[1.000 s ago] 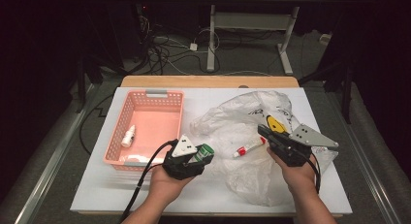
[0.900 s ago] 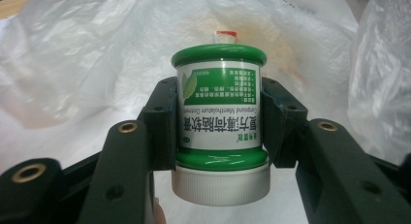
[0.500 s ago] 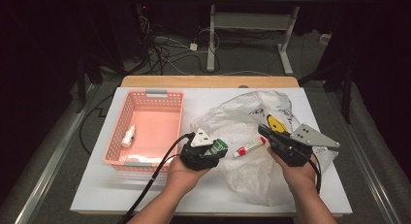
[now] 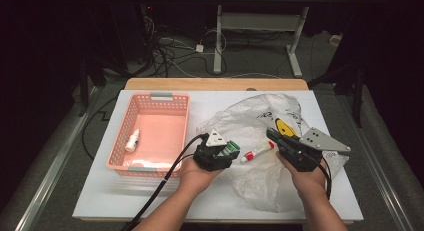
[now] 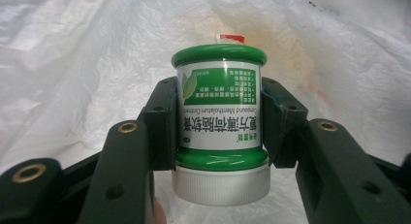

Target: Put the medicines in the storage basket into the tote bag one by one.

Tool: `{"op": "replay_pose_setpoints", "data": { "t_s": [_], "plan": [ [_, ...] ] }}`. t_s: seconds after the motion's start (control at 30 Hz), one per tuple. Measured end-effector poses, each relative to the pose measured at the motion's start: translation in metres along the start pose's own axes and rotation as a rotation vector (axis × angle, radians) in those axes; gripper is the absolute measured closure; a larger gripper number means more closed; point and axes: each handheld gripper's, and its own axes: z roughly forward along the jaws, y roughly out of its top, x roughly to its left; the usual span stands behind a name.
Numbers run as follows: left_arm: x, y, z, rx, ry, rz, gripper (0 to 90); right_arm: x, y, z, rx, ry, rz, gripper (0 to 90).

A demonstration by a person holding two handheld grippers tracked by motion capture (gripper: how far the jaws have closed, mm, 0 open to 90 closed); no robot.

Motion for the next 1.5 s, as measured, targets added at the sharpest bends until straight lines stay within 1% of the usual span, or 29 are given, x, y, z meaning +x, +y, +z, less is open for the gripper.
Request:
{"op": "replay_pose_setpoints", "data": {
  "t_s": [0.17, 0.3, 0.4, 0.43, 0.5, 0.6, 0.67, 0.77, 0.83, 0.87, 1.07, 1.13, 1.2, 1.27, 1.4, 1.47, 1.5],
  "plan": [
    [0.001, 0.002, 0.012, 0.007, 0.001, 0.004, 53.4, 0.000, 0.000, 0.000, 0.003, 0.003, 0.002, 90.0],
    [0.000, 0.004, 0.026, 0.014, 0.004, 0.019, 53.3, 0.000, -0.001, 0.001, 0.004, 0.002, 0.003, 90.0],
    [0.000, 0.005, 0.036, 0.025, 0.001, 0.015, 53.3, -0.001, -0.001, 0.001, 0.006, 0.002, 0.004, 90.0],
    [0.001, 0.006, 0.040, 0.023, -0.004, 0.005, 53.3, -0.001, -0.001, 0.002, 0.006, 0.002, 0.004, 90.0],
    [0.001, 0.007, 0.047, 0.026, -0.006, -0.003, 53.3, -0.001, -0.001, 0.002, 0.004, 0.001, 0.003, 90.0],
    [0.001, 0.010, 0.058, 0.032, 0.002, -0.008, 53.3, -0.002, -0.002, 0.002, 0.003, 0.000, 0.002, 90.0],
    [-0.001, 0.010, 0.065, 0.041, 0.008, -0.002, 53.2, -0.002, -0.002, 0.001, 0.006, 0.000, 0.006, 90.0],
    [-0.001, 0.010, 0.074, 0.050, 0.006, -0.010, 53.1, -0.002, -0.002, 0.002, 0.004, 0.002, 0.006, 90.0],
    [-0.001, 0.010, 0.080, 0.065, 0.014, -0.003, 53.1, -0.002, -0.002, 0.002, 0.006, 0.004, 0.007, 90.0],
    [-0.001, 0.009, 0.083, 0.062, 0.018, -0.011, 53.1, -0.002, -0.002, 0.002, 0.005, 0.004, 0.008, 90.0],
    [0.003, 0.012, 0.086, 0.064, 0.028, -0.011, 52.7, -0.002, -0.002, 0.002, 0.004, 0.004, 0.008, 90.0],
    [0.003, 0.012, 0.085, 0.064, 0.028, -0.019, 48.7, -0.002, -0.002, 0.002, 0.004, 0.005, 0.007, 90.0],
    [0.004, 0.013, 0.084, 0.073, 0.031, -0.013, 45.1, -0.002, -0.002, 0.002, 0.004, 0.004, 0.007, 90.0],
    [0.003, 0.013, 0.082, 0.080, 0.032, -0.012, 42.3, -0.002, -0.002, 0.002, 0.004, 0.004, 0.007, 90.0],
    [0.001, 0.011, 0.075, 0.075, 0.028, -0.007, 42.1, -0.002, -0.002, 0.002, 0.005, 0.005, 0.007, 90.0],
    [0.000, 0.009, 0.070, 0.066, 0.021, -0.016, 42.0, -0.002, -0.002, 0.001, 0.007, 0.004, 0.009, 90.0],
    [-0.001, 0.008, 0.068, 0.067, 0.016, -0.018, 39.4, -0.001, -0.002, 0.001, 0.007, 0.004, 0.009, 90.0]
  ]
}}
